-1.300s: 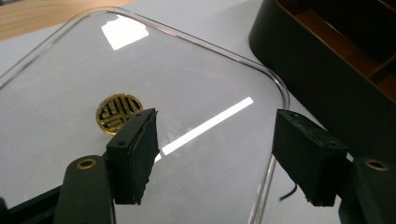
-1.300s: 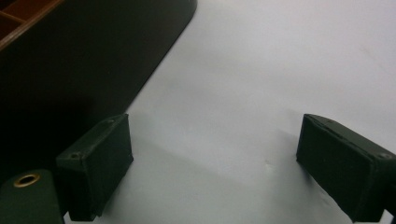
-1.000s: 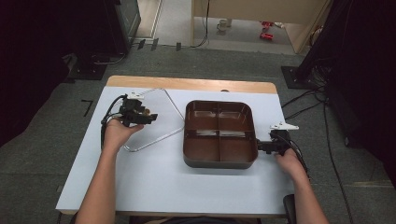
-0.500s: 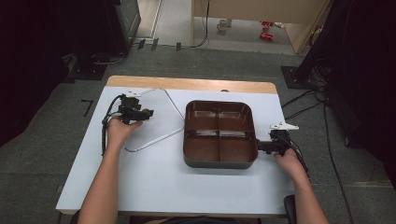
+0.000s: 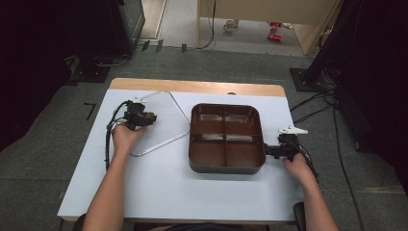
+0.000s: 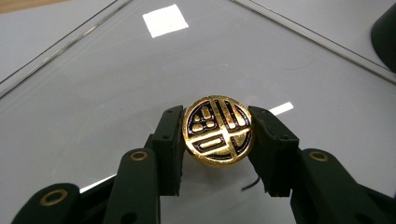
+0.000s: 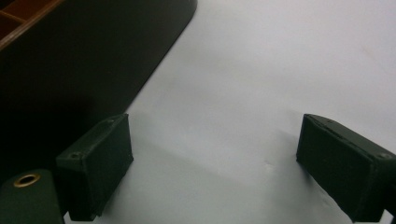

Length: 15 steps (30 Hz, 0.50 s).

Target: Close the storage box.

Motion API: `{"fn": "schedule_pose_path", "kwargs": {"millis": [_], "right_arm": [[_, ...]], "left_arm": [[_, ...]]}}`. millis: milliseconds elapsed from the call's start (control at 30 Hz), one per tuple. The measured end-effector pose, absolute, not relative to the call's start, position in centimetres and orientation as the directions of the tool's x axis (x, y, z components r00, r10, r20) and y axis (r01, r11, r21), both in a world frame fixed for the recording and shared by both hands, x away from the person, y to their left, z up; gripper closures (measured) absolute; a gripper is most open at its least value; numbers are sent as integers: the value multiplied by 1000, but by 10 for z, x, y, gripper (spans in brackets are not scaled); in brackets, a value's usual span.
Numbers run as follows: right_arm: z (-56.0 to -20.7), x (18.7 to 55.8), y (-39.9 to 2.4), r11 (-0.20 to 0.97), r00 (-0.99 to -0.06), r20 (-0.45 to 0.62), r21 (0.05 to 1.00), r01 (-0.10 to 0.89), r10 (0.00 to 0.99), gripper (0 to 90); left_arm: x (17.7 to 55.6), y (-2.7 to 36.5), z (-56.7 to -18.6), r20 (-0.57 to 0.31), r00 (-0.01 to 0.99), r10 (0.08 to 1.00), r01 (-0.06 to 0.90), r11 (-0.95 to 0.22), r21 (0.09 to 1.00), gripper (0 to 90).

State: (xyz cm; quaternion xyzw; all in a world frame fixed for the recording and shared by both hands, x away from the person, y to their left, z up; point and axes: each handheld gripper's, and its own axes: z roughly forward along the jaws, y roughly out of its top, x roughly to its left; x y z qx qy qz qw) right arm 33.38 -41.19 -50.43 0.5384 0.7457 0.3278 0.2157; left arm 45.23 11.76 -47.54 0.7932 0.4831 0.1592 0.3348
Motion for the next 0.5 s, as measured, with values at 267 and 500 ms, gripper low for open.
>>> {"fn": "schedule_pose_path", "kwargs": {"millis": [267,500], "right_arm": [[-504,334,-412,205,-327,32,722,661,944,100],[-504,334,-412,204,-327,32,721,662,944,99]], "left_arm": [[453,119,-474,-79,488,869,661,-309,684,593],[450,121,-466,-71,513,856,650,-333,683,594]]}}
